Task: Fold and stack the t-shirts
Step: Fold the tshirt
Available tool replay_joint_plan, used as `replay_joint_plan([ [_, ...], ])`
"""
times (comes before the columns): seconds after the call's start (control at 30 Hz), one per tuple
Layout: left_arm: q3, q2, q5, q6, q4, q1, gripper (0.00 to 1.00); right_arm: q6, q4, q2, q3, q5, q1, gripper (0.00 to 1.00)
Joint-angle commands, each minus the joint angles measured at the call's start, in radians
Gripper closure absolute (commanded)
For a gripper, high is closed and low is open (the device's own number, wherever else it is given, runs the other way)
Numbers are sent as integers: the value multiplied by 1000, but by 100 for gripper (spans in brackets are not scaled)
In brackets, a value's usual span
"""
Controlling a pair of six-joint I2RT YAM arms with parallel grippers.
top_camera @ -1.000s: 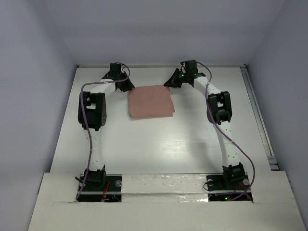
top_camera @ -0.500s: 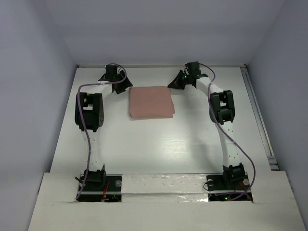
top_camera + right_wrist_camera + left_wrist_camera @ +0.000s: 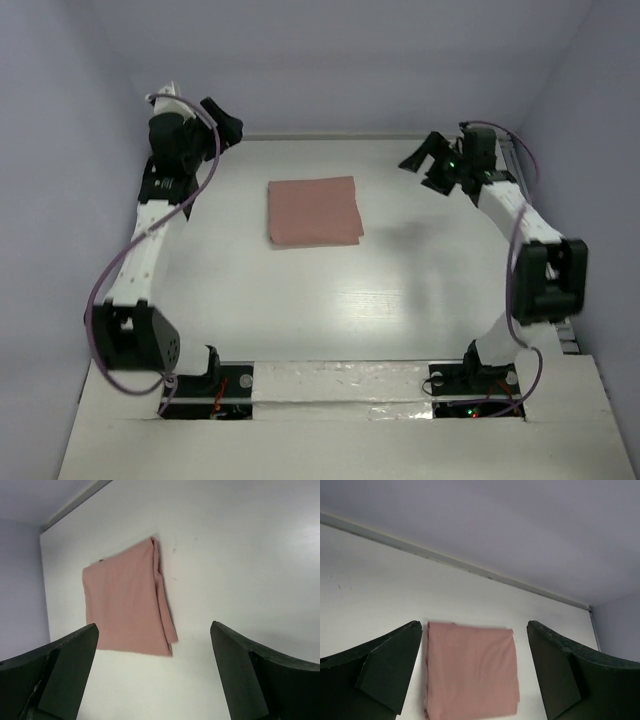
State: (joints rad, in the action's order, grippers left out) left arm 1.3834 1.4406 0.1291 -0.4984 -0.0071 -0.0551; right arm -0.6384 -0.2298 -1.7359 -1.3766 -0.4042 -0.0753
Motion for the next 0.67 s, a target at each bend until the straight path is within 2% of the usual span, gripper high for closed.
replay_joint_plan([
  [0.0, -162, -118, 61, 38, -11, -3, 16, 68, 29, 288, 245, 122, 31, 0],
  [0.03, -181, -155, 69, 40, -22, -3, 15, 71, 6, 358, 351, 142, 45, 0],
  [0.07, -204, -213, 76, 40, -46, -3, 14, 74, -8, 427, 397, 198, 45, 0],
  [0.1, -210, -239, 84, 43, -57, -3, 14, 74, -22, 572, 437, 235, 45, 0],
  [0.17, -219, -311, 104, 43, -91, -3, 14, 46, -60, 717, 534, 336, 45, 0],
  [0.2, -219, -328, 115, 46, -97, -3, 14, 34, -71, 843, 553, 361, 45, 0],
  [0.27, -199, -368, 126, 50, -138, -3, 14, 31, -121, 929, 568, 401, 45, 0],
  [0.43, -216, -399, 167, 46, -140, -3, 13, 17, -196, 969, 557, 427, 45, 0],
  [0.63, -222, -396, 199, 34, -128, -3, 13, 17, -192, 955, 527, 374, 45, 0],
])
